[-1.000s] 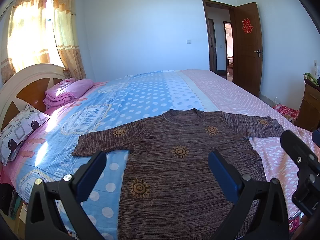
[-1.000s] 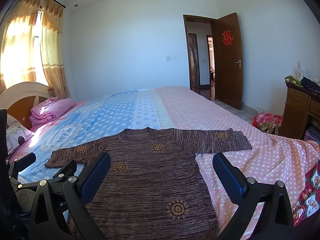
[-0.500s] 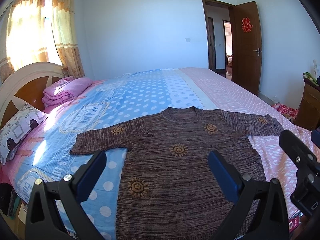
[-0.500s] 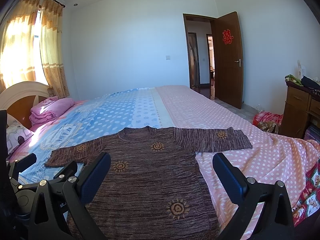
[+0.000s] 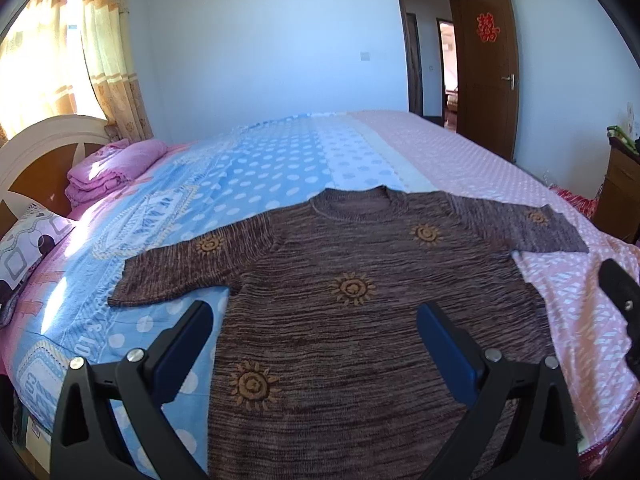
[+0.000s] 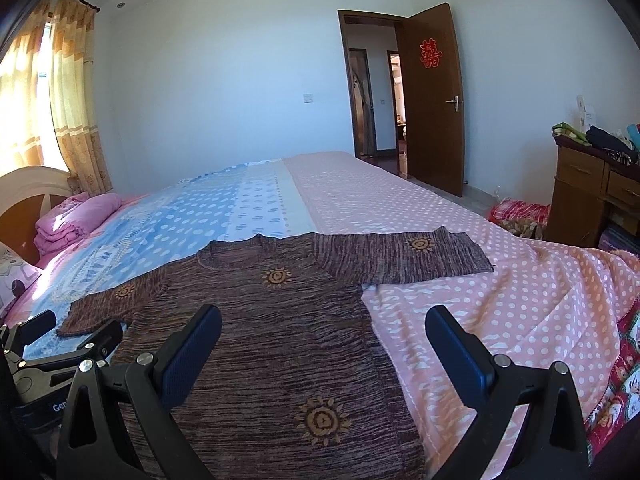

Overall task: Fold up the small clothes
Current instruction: 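Reach the right tool to the sleeve cuff nearest it and grasp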

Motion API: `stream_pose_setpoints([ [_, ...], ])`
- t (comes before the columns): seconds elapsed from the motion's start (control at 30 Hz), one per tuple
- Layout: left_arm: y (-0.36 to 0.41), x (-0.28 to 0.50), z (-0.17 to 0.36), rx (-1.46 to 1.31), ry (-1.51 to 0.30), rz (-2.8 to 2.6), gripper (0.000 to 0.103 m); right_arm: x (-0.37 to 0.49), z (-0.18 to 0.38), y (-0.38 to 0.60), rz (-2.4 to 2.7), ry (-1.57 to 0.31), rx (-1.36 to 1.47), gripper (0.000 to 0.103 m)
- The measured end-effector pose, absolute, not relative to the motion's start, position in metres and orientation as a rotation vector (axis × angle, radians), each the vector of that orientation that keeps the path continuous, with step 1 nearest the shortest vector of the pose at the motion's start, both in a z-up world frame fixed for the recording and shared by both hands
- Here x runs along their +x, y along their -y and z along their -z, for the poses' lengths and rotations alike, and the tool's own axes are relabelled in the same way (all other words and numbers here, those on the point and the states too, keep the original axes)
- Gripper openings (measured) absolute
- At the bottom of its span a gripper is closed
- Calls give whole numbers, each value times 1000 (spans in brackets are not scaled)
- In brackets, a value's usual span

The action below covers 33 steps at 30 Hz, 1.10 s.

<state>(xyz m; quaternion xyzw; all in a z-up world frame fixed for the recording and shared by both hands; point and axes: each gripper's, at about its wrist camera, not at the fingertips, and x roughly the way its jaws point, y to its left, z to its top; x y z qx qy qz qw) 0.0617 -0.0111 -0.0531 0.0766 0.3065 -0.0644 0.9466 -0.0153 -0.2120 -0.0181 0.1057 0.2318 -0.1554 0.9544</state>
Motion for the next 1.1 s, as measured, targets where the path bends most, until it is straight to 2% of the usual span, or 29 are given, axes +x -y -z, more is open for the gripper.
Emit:
stream_pose_setpoints([
  [0.2,15,93,70,155,-678,129,103,2,37,241,350,-513,243,100],
  [0.33,18,111,80,160,-704,125,103,18,43,251,358,-545,231,79],
  [0.6,2,151,95,138,-714,157,103,33,40,328,427,-564,290,79],
  [0.67,-9,166,102,100,-728,152,103,36,36,373,486,-574,328,68],
  [0.7,-14,175,107,83,-738,138,103,38,35,394,513,-584,355,55],
  [0.73,-19,184,112,65,-746,123,103,43,35,420,535,-604,396,52],
  [0.87,-32,203,135,-13,-771,87,103,75,54,497,540,-651,553,50],
  [1.0,-38,212,159,-44,-830,64,102,123,84,537,529,-723,585,50],
  [1.07,-38,212,159,-61,-842,74,102,146,106,549,552,-780,593,47],
  [1.1,-38,211,158,-66,-835,75,103,157,118,553,551,-809,603,40],
])
